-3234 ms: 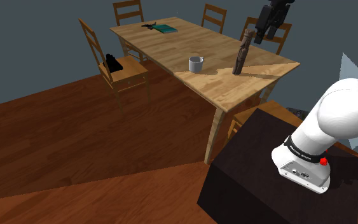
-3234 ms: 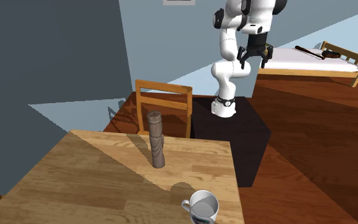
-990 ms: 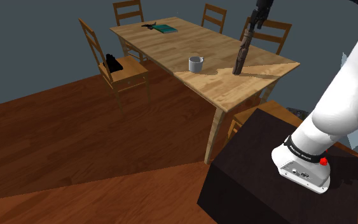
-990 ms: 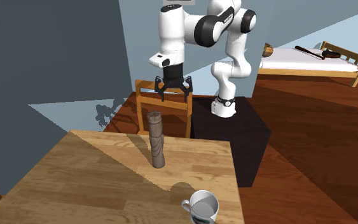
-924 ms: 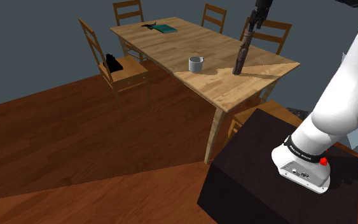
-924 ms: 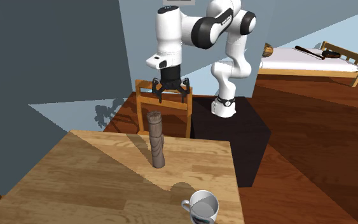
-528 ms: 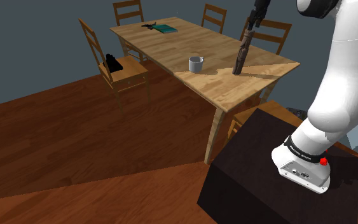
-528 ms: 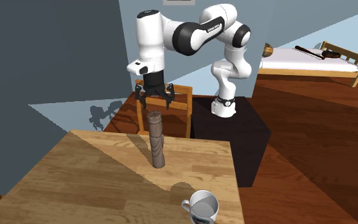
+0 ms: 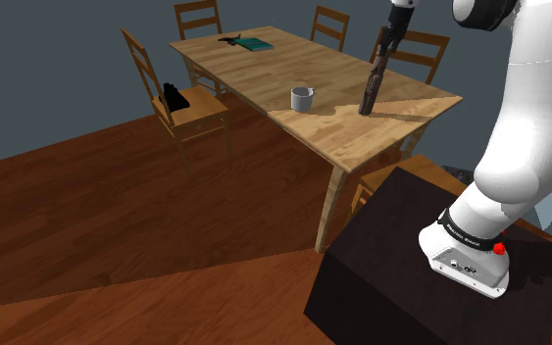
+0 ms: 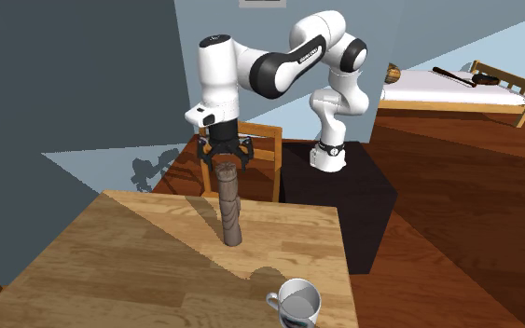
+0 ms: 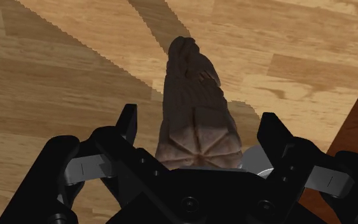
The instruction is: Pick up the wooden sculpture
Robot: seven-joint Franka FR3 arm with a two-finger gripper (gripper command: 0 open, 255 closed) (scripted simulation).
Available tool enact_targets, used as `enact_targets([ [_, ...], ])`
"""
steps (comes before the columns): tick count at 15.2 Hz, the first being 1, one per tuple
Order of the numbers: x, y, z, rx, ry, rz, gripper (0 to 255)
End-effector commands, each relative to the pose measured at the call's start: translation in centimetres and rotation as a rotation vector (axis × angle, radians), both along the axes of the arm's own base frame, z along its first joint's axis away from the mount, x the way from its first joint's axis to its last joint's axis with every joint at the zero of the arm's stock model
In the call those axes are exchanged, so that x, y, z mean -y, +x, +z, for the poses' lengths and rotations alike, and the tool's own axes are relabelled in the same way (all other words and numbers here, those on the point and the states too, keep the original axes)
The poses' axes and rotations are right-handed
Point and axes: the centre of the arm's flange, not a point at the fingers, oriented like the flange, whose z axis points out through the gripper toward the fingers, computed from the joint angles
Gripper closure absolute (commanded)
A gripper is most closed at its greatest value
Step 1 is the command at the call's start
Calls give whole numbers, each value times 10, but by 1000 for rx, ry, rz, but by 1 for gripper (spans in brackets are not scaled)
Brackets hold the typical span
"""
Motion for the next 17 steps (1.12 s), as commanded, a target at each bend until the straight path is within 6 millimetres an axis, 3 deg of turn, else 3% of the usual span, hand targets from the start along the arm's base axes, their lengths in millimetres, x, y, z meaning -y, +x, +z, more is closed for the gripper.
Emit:
enact_targets([
  [1,-1,0,-3,1,0,0,0],
  [2,-1,0,-3,0,0,0,255],
  [11,-1,0,-3,1,0,0,255],
  [17,-1,0,28,1,0,0,255],
])
